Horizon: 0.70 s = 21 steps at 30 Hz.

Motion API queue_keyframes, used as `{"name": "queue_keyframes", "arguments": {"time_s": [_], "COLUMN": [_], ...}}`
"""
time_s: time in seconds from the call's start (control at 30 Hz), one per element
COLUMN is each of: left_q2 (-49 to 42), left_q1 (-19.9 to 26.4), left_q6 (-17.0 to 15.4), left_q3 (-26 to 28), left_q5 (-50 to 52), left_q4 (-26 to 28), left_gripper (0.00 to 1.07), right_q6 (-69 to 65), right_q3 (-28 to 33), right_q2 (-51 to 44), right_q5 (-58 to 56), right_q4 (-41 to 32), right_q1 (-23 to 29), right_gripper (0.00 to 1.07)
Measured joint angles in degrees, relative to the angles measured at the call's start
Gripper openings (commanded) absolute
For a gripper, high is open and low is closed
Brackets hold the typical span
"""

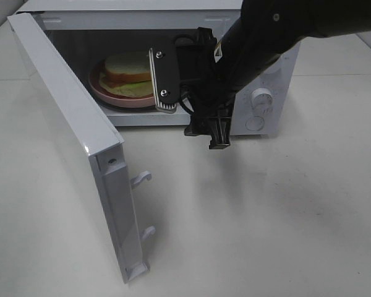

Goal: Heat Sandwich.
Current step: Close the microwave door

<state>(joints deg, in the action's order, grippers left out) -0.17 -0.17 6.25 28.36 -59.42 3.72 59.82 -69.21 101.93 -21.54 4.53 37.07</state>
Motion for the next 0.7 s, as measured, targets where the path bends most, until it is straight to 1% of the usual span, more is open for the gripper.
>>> {"name": "queue_keyframes", "arguments": {"time_s": [0.2, 0.27, 0.33, 0.4, 0.47, 0.53, 0.63, 0.7], "left_q2": [0.00, 0.00, 0.00, 0.00, 0.00, 0.00, 0.00, 0.00], "left_q1": [0.00, 0.00, 0.00, 0.00, 0.00, 0.00, 0.00, 0.00], "left_q6": [0.00, 0.00, 0.00, 0.00, 0.00, 0.00, 0.00, 0.00], "left_q3": [0.00, 0.00, 0.00, 0.00, 0.00, 0.00, 0.00, 0.00], "left_q5": [0.00, 0.00, 0.00, 0.00, 0.00, 0.00, 0.00, 0.00], "left_q4": [0.00, 0.00, 0.00, 0.00, 0.00, 0.00, 0.00, 0.00], "left_gripper": [1.03, 1.03, 1.03, 1.03, 1.03, 1.03, 1.03, 1.03], "right_q6": [-4.81, -5.44, -7.73, -8.65, -11.97, -12.89, -18.05, -19.31], "right_q3": [5.21, 5.90, 8.31, 9.17, 11.75, 12.38, 15.41, 16.16], "right_q2": [-6.42, -7.33, -9.91, -10.77, -13.12, -13.87, -17.48, -18.28], "right_q5": [0.06, 0.06, 0.06, 0.06, 0.00, 0.00, -0.11, -0.17], "right_q4": [0.00, 0.00, 0.00, 0.00, 0.00, 0.00, 0.00, 0.00], "right_q1": [0.00, 0.00, 0.00, 0.00, 0.00, 0.00, 0.00, 0.00], "right_gripper": [0.76, 0.76, 0.76, 0.76, 0.76, 0.76, 0.76, 0.76]}}
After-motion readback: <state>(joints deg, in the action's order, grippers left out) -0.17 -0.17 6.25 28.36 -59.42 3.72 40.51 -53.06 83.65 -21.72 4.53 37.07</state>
